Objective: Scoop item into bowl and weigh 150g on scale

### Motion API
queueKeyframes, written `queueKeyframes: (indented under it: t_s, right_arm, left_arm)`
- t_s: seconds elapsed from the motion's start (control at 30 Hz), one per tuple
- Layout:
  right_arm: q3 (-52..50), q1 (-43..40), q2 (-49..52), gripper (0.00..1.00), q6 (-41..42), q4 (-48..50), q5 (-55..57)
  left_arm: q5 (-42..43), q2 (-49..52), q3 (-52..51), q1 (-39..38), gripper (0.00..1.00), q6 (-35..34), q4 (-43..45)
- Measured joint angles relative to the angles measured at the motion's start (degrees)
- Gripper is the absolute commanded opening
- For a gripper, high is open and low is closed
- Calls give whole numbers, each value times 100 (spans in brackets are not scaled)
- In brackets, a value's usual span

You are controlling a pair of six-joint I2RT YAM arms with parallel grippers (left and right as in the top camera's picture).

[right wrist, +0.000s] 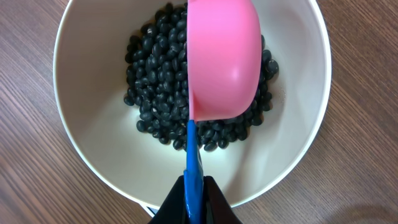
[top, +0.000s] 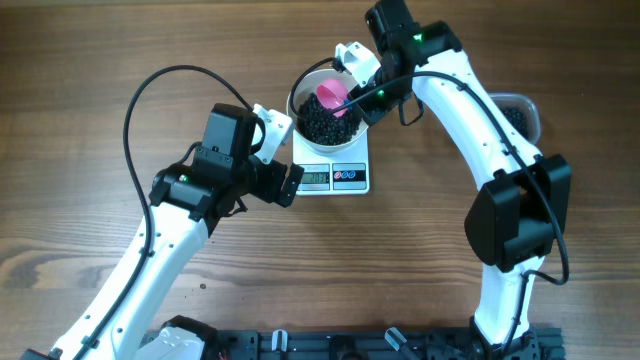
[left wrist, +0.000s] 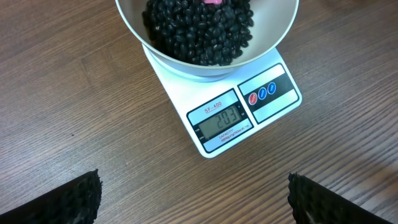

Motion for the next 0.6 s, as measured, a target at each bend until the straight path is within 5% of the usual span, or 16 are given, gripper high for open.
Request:
queueKeyframes:
  t_s: [0.6]
  right_arm:
    - [0,-396,2,4,308,-2,-1252]
  left_arm:
    - [0,0,0,0,100,0,0]
